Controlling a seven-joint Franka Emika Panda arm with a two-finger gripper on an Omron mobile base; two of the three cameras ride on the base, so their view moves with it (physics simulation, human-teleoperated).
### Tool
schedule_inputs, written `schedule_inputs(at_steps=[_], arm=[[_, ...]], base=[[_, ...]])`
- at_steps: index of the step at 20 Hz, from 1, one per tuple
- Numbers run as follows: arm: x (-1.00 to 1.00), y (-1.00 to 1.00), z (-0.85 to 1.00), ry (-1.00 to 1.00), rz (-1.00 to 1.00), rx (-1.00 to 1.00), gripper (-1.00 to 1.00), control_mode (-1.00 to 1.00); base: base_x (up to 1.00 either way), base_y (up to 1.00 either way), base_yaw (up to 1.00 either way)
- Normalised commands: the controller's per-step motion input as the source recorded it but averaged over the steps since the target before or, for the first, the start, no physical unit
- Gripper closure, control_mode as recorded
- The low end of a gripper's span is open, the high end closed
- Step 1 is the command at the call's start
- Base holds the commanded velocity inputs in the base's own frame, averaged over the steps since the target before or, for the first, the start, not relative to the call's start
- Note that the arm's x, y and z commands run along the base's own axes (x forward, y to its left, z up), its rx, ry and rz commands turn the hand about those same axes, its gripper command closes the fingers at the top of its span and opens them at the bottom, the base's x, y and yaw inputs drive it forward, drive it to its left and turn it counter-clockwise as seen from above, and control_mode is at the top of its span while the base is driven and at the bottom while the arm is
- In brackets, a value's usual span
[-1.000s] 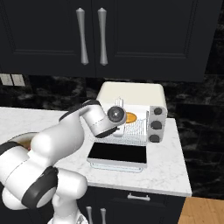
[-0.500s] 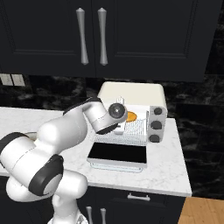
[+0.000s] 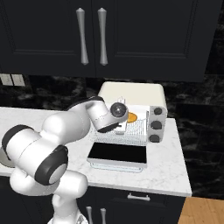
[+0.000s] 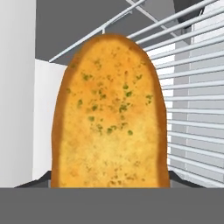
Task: Pick up the kebab skewer and baguette bread, and place them inside the toaster oven. Close the toaster oven door and start by setting the timer.
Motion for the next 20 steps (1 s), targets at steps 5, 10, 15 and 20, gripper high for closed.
schedule_inputs(at_steps=[5, 10, 15, 20], arm=[[0.11, 0.0, -0.28, 0.0, 0.0, 0.0, 1.0, -1.0], [0.16, 0.0, -0.07, 0.0, 0.0, 0.0, 1.0, -1.0], [0.02, 0.0, -0.1, 0.0, 0.0, 0.0, 1.0, -1.0], [0.0, 0.01, -0.01, 0.0, -0.01, 0.0, 1.0, -1.0]], base=[[0.0, 0.0, 0.0], [0.0, 0.0, 0.0], [0.0, 0.0, 0.0], [0.0, 0.0, 0.0]])
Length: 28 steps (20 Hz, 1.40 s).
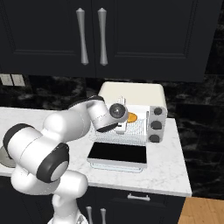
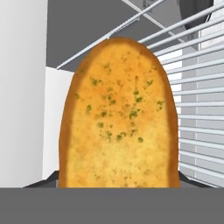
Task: Pick up the kebab skewer and baguette bread, and place them inside the toaster oven. Close the toaster oven door and start by setting the timer.
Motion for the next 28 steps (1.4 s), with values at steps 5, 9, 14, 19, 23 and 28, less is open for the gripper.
schedule_inputs(at_steps=[5, 9, 14, 19, 23, 28], arm=[[0.0, 0.0, 0.0, 0.0, 0.0, 0.0, 1.0, -1.0], [0.0, 0.0, 0.0, 0.0, 0.0, 0.0, -1.0, -1.0], [0.0, 0.0, 0.0, 0.0, 0.0, 0.0, -1.0, -1.0], [0.0, 0.0, 0.0, 0.0, 0.0, 0.0, -1.0, -1.0], [0.0, 0.0, 0.0, 0.0, 0.0, 0.0, -1.0, -1.0], [0.0, 0.0, 0.0, 0.0, 0.0, 0.0, -1.0, -1.0]], base=[[0.0, 0.0, 0.0], [0.0, 0.0, 0.0], [0.0, 0.0, 0.0], [0.0, 0.0, 0.0], [0.0, 0.0, 0.0], [0.0, 0.0, 0.0]])
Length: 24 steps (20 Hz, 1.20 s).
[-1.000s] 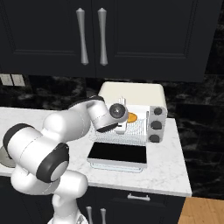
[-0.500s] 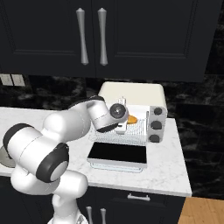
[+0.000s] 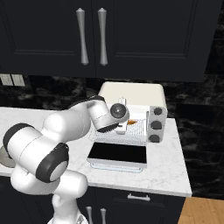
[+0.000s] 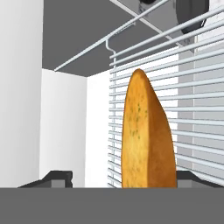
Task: Pick up the kebab skewer and baguette bread, and place them inside the toaster oven. Close the toaster oven door and start by setting the timer.
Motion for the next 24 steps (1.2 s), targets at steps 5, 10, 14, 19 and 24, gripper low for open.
schedule_inputs(at_steps=[5, 10, 14, 19, 24], arm=[[0.0, 0.0, 0.0, 0.0, 0.0, 0.0, -1.0, -1.0], [-0.15, -0.05, 0.07, 0.0, 0.0, 0.0, -1.0, -1.0], [-0.16, -0.05, 0.31, 0.02, 0.0, 0.0, -1.0, -1.0], [-0.26, -0.03, 0.35, 0.03, 0.0, 0.0, -1.0, -1.0], [-0.43, 0.0, 0.11, 0.05, 0.0, 0.0, -1.0, -1.0]], base=[[0.0, 0.0, 0.0], [0.0, 0.0, 0.0], [0.0, 0.0, 0.0], [0.0, 0.0, 0.0], [0.0, 0.0, 0.0]])
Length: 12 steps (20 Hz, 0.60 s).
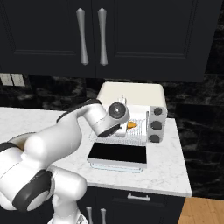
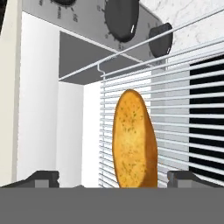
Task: Pick up the kebab skewer and baguette bread, and place them inside the toaster oven. Close the toaster oven door and start by setting the timer.
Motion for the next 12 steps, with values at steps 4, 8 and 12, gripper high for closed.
schedule_inputs(at_steps=[4, 8, 12], arm=[[-0.68, 0.03, 0.0, 0.15, 0.07, 0.0, -1.0, -1.0], [-0.74, 0.19, 0.0, 0.15, 0.19, 0.0, -1.0, -1.0], [-0.34, 0.44, 0.09, 0.24, 0.38, 0.0, -1.0, -1.0]], base=[[0.0, 0.0, 0.0], [0.0, 0.0, 0.0], [0.0, 0.0, 0.0]])
